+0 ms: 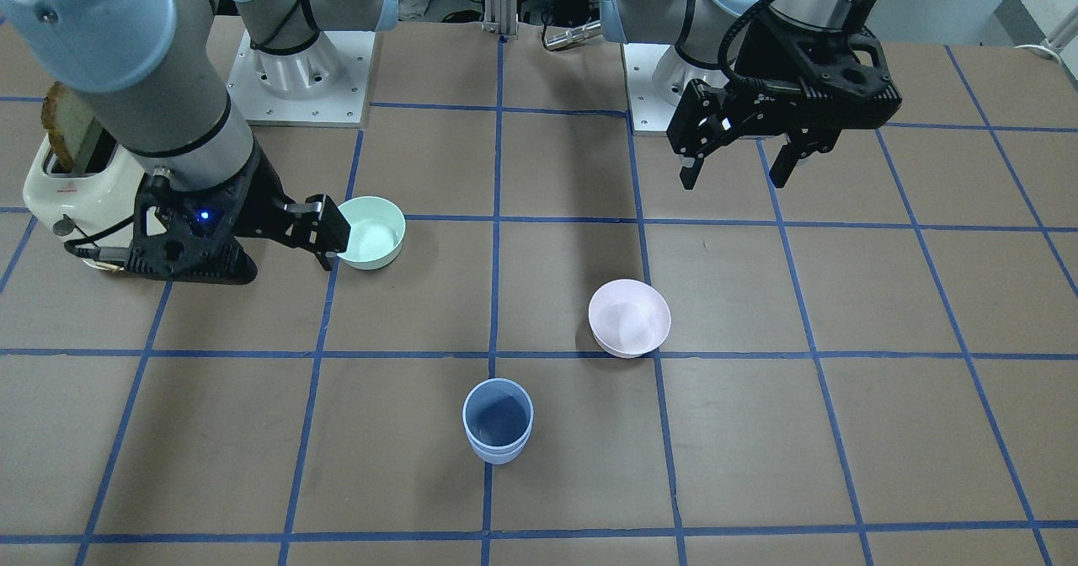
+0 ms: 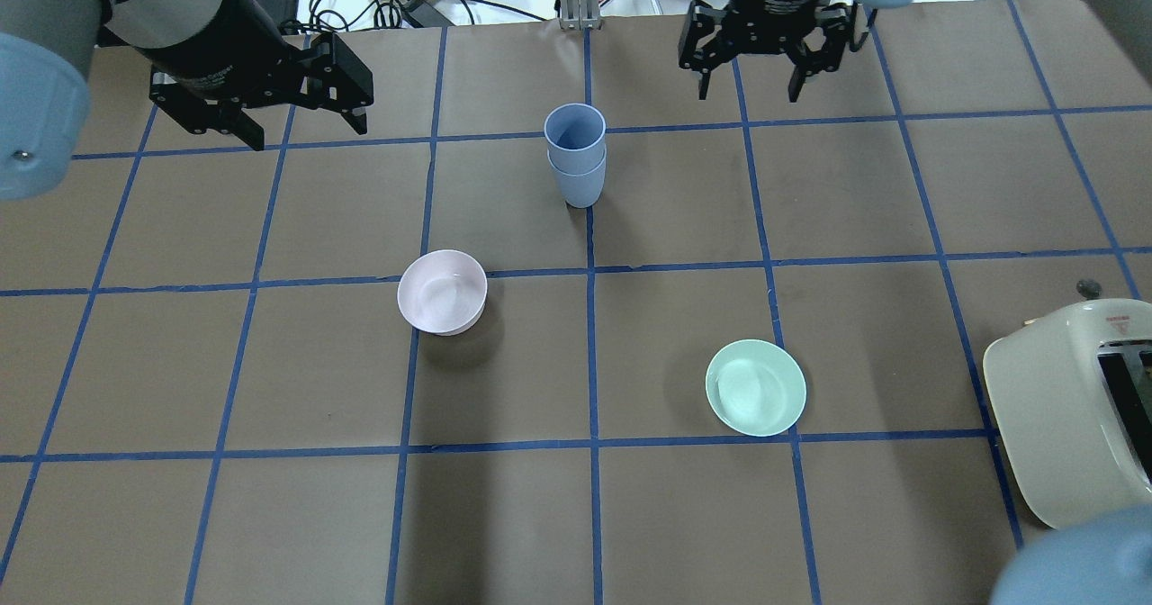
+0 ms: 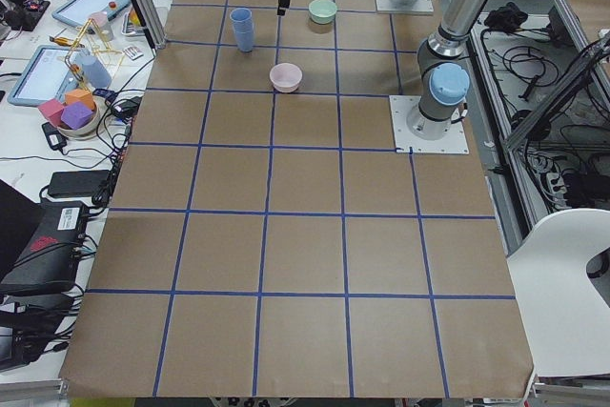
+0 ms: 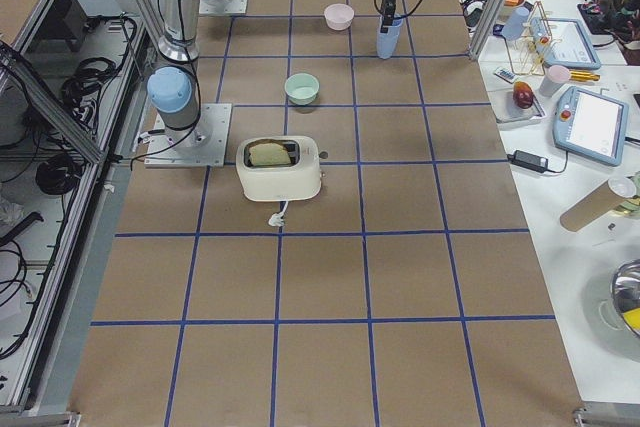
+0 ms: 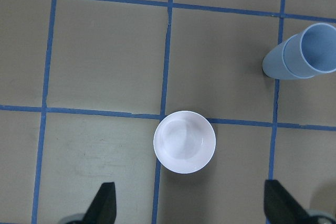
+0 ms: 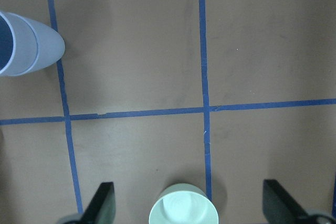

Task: Stack blue cups with both arms

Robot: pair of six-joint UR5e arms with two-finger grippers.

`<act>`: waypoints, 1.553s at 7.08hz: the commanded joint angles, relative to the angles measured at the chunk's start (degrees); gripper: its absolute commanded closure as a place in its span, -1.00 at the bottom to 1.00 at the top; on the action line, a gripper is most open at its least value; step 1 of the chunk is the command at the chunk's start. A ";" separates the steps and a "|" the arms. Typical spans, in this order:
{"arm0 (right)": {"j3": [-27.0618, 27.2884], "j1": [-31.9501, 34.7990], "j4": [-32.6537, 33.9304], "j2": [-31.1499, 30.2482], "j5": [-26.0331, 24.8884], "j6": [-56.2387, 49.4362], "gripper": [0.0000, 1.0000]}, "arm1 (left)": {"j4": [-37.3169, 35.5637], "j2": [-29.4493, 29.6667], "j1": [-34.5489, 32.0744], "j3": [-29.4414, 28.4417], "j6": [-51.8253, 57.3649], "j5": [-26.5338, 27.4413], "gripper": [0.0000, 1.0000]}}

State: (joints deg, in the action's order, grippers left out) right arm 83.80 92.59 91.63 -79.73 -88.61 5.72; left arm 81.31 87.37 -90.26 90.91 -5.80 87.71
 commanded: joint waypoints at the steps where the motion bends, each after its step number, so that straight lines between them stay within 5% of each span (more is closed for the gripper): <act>1: 9.16 -1.27 0.22 -7.17 -0.16 -0.63 -1.00 | -0.01 -0.18 0.00 0.06 0.00 0.00 -1.00; 11: 6.73 -1.19 -6.19 -10.35 -2.09 -0.63 -1.00 | 0.16 -0.19 -0.26 0.14 0.00 0.00 -1.00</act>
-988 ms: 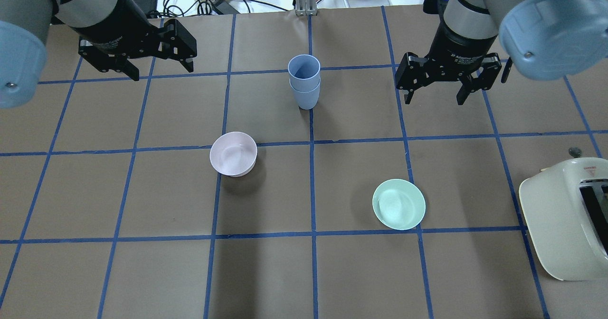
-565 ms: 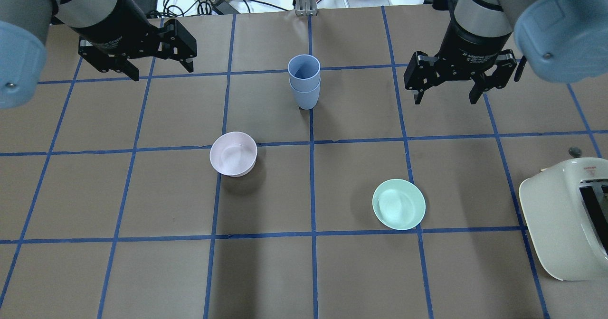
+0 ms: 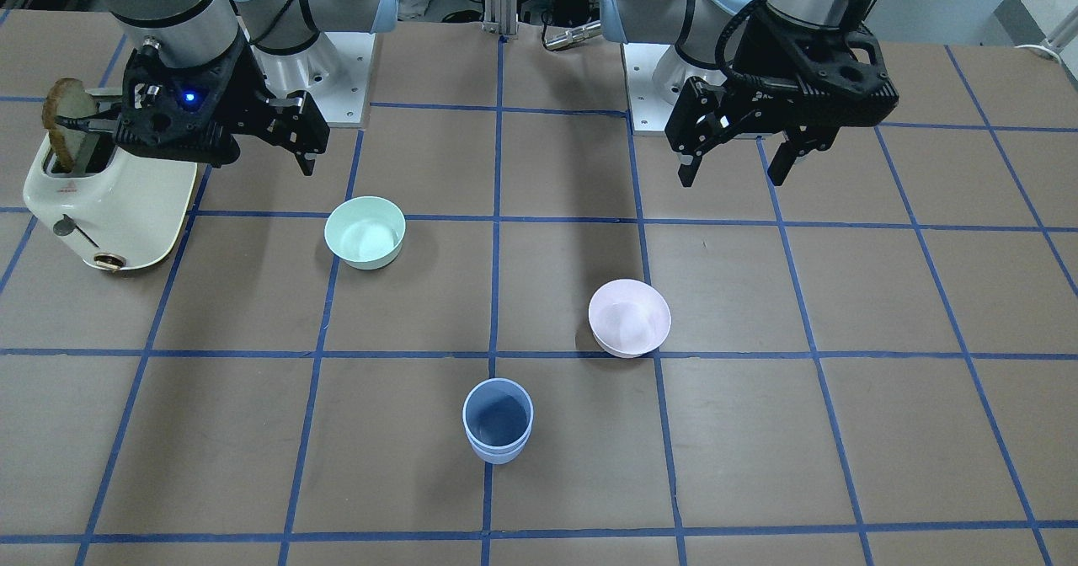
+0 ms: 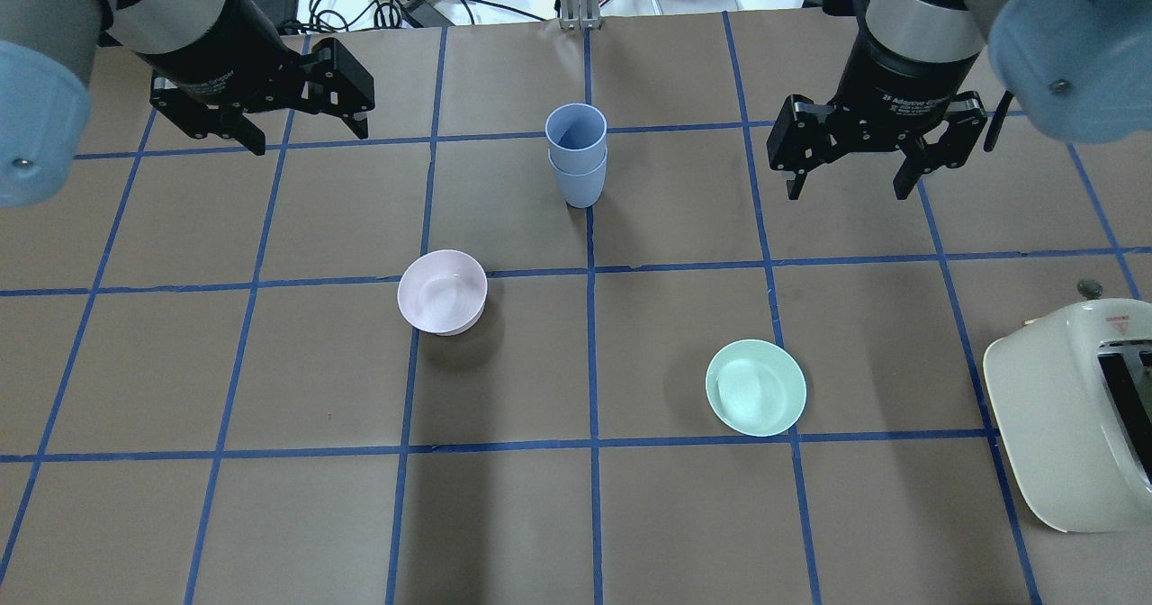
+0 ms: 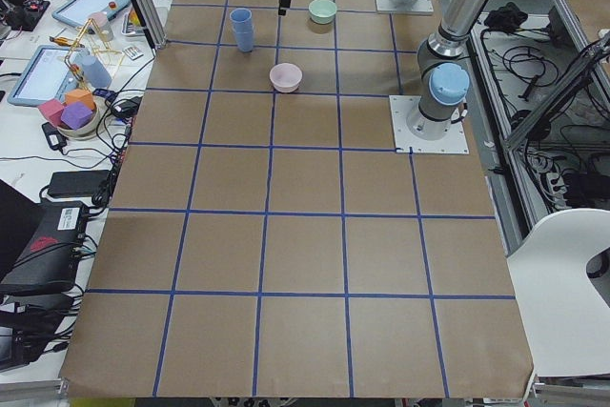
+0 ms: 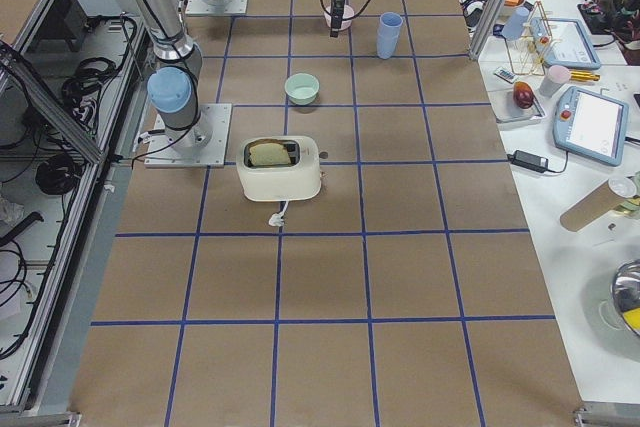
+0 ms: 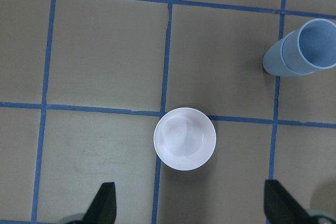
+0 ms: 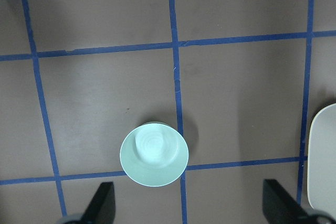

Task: Stack blue cups with both arms

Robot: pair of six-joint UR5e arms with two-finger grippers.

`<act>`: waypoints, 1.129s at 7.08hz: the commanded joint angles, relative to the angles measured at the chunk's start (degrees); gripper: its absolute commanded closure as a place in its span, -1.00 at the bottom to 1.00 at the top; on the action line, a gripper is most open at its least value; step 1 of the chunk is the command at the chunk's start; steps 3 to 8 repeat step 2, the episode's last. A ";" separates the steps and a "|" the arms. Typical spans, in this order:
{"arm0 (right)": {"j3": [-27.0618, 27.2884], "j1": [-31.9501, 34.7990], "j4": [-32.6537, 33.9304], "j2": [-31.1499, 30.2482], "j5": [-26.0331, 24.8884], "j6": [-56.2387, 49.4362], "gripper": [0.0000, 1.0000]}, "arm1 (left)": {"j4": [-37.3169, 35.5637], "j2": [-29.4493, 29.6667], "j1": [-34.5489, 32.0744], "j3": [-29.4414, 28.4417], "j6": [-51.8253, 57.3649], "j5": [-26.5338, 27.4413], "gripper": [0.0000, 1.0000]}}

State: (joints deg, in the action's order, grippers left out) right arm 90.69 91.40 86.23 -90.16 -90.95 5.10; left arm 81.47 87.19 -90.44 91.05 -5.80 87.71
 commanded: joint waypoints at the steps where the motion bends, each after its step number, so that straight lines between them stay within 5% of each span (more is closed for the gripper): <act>1: -0.25 -0.08 -0.71 0.07 0.24 0.00 -1.00 | -0.08 0.00 -0.09 0.26 0.00 0.00 -1.00; 8: -0.25 0.01 -0.71 0.07 0.33 0.00 -1.00 | -0.08 -0.09 -0.09 0.27 0.00 0.00 -1.00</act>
